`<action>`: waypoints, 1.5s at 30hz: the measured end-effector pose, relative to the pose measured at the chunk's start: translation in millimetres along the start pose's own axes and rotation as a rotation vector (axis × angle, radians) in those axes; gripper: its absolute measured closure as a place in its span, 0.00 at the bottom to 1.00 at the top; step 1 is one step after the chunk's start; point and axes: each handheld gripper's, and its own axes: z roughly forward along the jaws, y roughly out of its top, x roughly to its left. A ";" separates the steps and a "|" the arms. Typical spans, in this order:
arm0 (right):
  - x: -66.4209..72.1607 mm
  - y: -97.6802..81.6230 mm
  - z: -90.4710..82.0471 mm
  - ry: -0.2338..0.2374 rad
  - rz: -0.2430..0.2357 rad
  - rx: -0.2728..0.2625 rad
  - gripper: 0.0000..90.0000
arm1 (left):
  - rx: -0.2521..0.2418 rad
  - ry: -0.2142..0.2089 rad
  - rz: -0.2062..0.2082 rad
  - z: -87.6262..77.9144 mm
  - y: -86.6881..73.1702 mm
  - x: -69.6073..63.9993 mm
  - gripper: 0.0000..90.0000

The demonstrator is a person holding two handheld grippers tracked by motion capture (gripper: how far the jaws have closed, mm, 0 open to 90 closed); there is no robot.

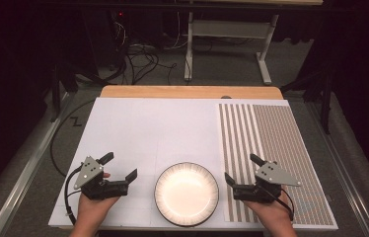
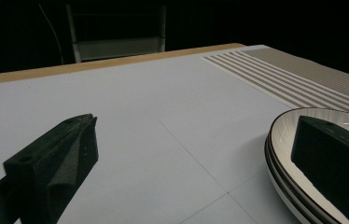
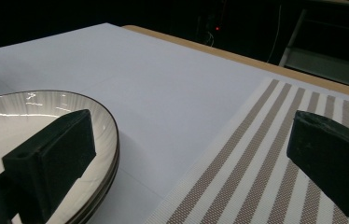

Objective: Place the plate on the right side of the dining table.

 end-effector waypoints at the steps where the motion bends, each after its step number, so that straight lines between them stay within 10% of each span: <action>1: 1.8 2.1 2.1 0.005 -0.004 0.009 0.02 | 0.001 -0.002 0.000 0.5 -0.2 -0.2 0.01; 19: 11.6 3.0 20.1 0.107 0.010 0.077 0.20 | -0.019 -0.010 0.016 0.7 1.9 -3.6 0.01; 31: 0.9 -12.6 4.9 0.183 0.009 0.105 0.61 | -0.012 -0.018 0.005 2.1 0.9 -6.5 0.04; 45: 6.9 -16.6 2.9 0.292 0.003 0.206 0.86 | -0.014 -0.013 0.024 4.4 0.5 -11.2 0.03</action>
